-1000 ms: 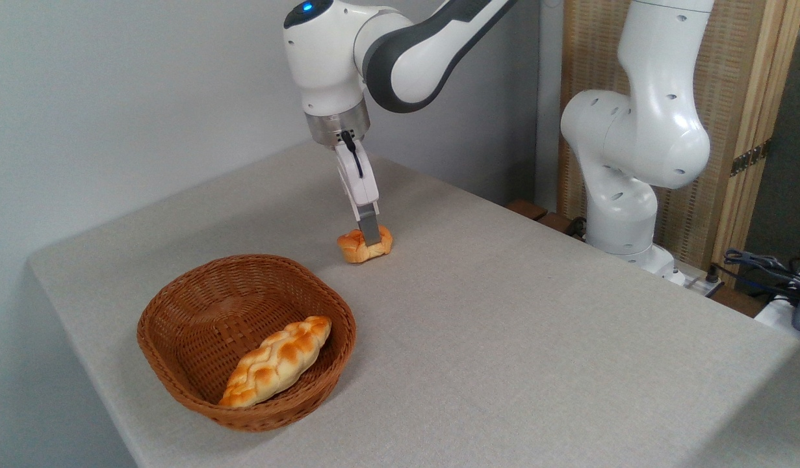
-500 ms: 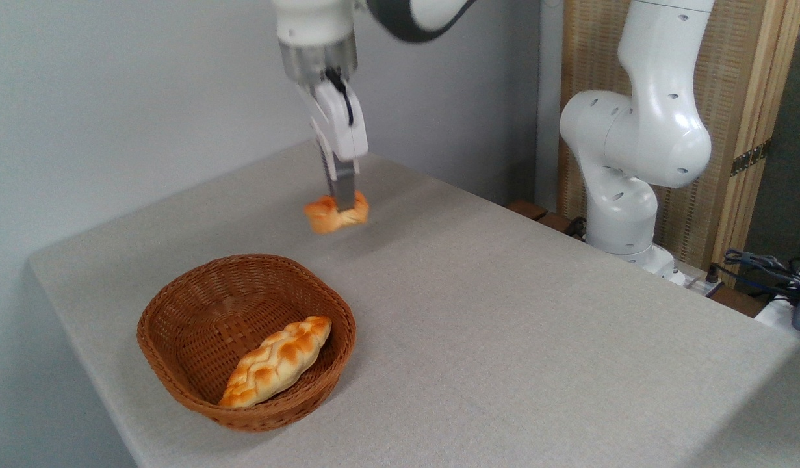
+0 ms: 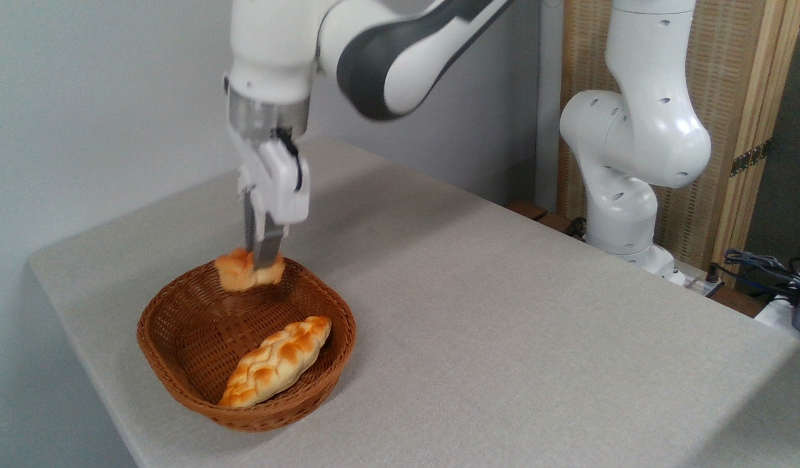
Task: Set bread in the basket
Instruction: 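Lower the roll into the basket beside the braided bread and release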
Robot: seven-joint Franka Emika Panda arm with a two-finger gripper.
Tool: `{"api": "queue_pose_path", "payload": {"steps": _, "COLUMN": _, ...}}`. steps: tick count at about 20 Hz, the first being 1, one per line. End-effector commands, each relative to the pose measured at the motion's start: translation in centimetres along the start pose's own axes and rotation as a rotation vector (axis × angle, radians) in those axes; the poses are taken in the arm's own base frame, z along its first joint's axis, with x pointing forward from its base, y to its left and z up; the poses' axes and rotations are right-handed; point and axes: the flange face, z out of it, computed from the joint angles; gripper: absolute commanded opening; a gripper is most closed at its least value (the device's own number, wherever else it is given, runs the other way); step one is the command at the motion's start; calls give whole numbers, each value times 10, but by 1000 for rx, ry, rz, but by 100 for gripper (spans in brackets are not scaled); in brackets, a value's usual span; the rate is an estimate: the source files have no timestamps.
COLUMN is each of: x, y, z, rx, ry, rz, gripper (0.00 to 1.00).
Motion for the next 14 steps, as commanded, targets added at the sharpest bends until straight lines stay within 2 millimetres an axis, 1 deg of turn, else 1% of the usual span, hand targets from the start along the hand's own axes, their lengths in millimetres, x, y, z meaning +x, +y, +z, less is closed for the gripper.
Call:
{"api": "queue_pose_path", "payload": {"steps": 1, "x": 10, "y": -8, "z": 17, "rx": 18, "ry": 30, "rz": 1, "gripper": 69}}
{"api": "queue_pose_path", "payload": {"steps": 2, "x": 9, "y": -9, "z": 21, "rx": 16, "ry": 23, "rz": 5, "gripper": 81}}
{"api": "queue_pose_path", "payload": {"steps": 3, "x": 7, "y": -9, "z": 25, "rx": 12, "ry": 16, "rz": 6, "gripper": 97}}
{"api": "queue_pose_path", "payload": {"steps": 4, "x": 8, "y": -9, "z": 29, "rx": 8, "ry": 13, "rz": 6, "gripper": 100}}
{"api": "queue_pose_path", "payload": {"steps": 7, "x": 14, "y": -2, "z": 31, "rx": 2, "ry": 14, "rz": 21, "gripper": 100}}
{"api": "queue_pose_path", "payload": {"steps": 10, "x": 14, "y": -2, "z": 36, "rx": -3, "ry": 12, "rz": 20, "gripper": 100}}
{"api": "queue_pose_path", "payload": {"steps": 14, "x": 15, "y": -2, "z": 34, "rx": 0, "ry": 18, "rz": 19, "gripper": 100}}
